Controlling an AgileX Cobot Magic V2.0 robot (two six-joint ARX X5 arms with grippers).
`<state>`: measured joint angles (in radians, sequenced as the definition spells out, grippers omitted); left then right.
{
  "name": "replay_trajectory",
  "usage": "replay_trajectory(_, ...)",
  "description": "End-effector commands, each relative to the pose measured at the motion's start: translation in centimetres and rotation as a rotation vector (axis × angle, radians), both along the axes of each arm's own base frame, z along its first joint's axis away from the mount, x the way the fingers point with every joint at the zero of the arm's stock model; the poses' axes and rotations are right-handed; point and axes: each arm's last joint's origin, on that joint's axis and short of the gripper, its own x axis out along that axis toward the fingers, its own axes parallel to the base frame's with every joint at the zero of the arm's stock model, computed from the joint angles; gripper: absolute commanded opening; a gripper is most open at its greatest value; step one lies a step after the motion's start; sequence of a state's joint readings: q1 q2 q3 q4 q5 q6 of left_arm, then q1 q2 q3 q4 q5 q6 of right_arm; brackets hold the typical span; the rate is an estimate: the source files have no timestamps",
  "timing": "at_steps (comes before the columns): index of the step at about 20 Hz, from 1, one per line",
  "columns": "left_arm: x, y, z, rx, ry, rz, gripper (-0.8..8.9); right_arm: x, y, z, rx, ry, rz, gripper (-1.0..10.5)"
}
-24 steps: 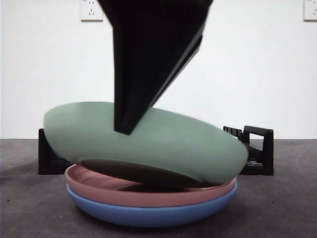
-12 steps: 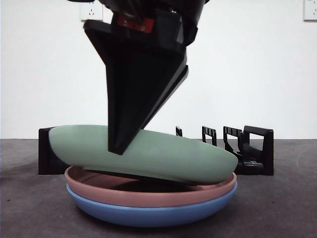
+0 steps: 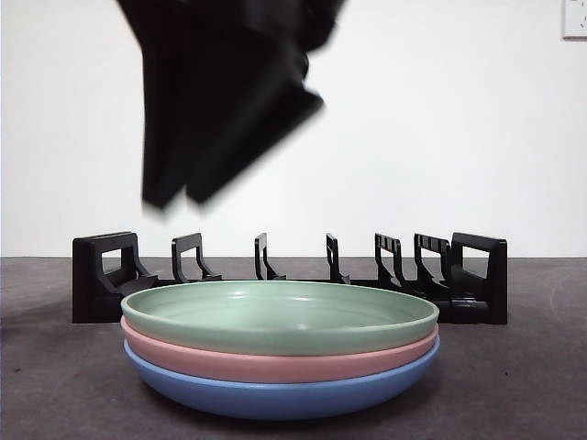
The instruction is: Place the plate
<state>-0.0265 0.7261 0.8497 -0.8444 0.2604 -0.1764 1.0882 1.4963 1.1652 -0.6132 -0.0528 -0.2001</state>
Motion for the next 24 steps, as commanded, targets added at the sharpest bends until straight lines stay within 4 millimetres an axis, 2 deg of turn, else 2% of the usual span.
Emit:
replay_trajectory(1,0.1,0.0,0.3,0.001,-0.01,0.002,3.76,2.6,-1.1,1.4,0.103,-0.086,-0.129,2.2)
replay_trajectory(3,0.1,0.0,0.3,0.001,-0.01,0.002,3.76,4.9,-3.7,2.2,0.14,-0.118,-0.268,2.2)
replay_trajectory(6,0.1,0.0,0.3,0.001,-0.011,0.002,3.76,7.1,-9.5,2.5,0.17,-0.14,-0.482,2.2)
replay_trajectory(8,0.1,0.0,0.3,0.001,-0.011,0.002,3.76,6.9,-13.4,1.9,0.197,-0.142,-0.615,2.2)
replay_trajectory(10,0.1,0.0,0.3,0.002,-0.011,0.002,3.76,5.6,-16.9,1.4,0.229,-0.142,-0.737,2.2)
replay_trajectory(12,0.1,0.0,0.3,0.002,-0.011,0.002,3.76,3.7,-19.3,1.0,0.267,-0.159,-0.822,2.2)
replay_trajectory(15,0.1,0.0,0.3,0.003,-0.009,0.001,3.76,1.9,-21.0,-0.1,0.265,-0.166,-0.868,2.2)
replay_trajectory(18,0.0,0.0,0.2,0.002,0.002,0.001,3.76,1.6,-21.3,-0.2,0.265,-0.147,-0.889,2.2)
replay_trajectory(19,0.0,0.0,0.2,0.002,0.002,0.001,3.62,1.6,-21.3,-0.2,0.271,-0.141,-0.891,1.8)
replay_trajectory(20,0.0,0.0,0.2,0.001,0.005,0.0,1.44,1.5,-21.2,-0.2,0.273,-0.135,-0.885,-0.2)
replay_trajectory(21,0.0,0.0,0.1,0.001,0.014,0.0,0.34,1.6,-21.2,-0.1,0.288,-0.137,-0.894,0.2)
replay_trajectory(24,0.0,0.0,0.2,0.003,0.007,-0.002,0.08,1.7,-21.1,0.0,0.339,-0.111,-0.907,0.2)
